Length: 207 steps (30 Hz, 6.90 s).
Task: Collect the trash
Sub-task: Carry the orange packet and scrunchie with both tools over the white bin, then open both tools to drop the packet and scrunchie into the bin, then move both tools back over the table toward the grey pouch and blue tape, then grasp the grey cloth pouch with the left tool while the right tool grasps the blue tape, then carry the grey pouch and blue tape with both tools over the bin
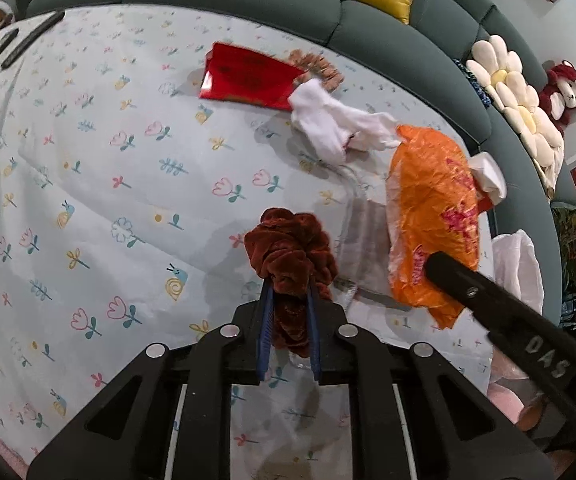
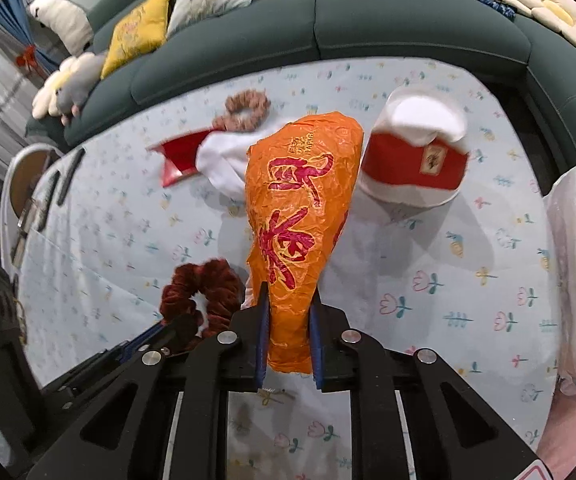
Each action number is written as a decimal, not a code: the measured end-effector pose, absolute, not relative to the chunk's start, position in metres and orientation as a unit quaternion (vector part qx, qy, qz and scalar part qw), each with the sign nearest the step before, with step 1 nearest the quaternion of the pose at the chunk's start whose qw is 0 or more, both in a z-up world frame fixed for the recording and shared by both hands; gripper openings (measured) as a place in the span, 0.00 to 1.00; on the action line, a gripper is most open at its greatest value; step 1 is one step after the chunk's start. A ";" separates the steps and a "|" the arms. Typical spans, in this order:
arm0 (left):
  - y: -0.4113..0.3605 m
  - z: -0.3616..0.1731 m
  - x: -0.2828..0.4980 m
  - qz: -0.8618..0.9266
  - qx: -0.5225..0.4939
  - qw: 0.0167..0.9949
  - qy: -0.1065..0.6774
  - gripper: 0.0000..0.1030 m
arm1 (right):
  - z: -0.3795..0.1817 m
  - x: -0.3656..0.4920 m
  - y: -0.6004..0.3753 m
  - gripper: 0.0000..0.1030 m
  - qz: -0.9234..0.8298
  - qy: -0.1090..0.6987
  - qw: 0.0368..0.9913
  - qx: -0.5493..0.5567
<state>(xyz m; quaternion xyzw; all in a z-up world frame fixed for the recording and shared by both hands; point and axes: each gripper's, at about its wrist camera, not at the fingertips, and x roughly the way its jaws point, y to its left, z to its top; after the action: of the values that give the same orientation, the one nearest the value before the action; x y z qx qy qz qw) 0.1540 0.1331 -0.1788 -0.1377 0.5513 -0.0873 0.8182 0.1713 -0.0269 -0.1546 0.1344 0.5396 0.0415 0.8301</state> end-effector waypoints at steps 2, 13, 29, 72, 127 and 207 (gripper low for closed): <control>0.129 -0.171 0.151 -0.092 -0.133 0.823 0.545 0.13 | -0.142 0.166 -0.034 0.15 0.040 0.526 0.837 0.142; 0.091 -0.122 0.134 -0.124 -0.102 0.848 0.505 0.13 | -0.093 0.137 -0.082 0.15 0.020 0.473 0.866 0.162; -0.038 -0.064 0.114 -0.223 -0.026 0.861 0.457 0.13 | -0.071 0.079 -0.194 0.15 -0.047 0.424 0.880 0.209; -0.214 -0.063 0.104 -0.304 0.028 0.833 0.461 0.48 | -0.110 0.028 -0.345 0.31 -0.157 0.418 0.851 0.276; 0.025 -0.131 0.132 -0.097 -0.071 0.854 0.506 0.69 | -0.107 0.080 -0.182 0.58 -0.070 0.480 0.861 0.156; 0.080 -0.163 0.171 -0.113 -0.113 0.825 0.543 0.03 | -0.190 0.163 -0.083 0.19 -0.005 0.567 0.807 0.165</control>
<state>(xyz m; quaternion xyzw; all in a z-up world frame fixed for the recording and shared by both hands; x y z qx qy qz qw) 0.1713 0.0804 -0.1631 -0.1134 0.5428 -0.1128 0.8245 0.1630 -0.0828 -0.1897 0.1650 0.5674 -0.0049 0.8068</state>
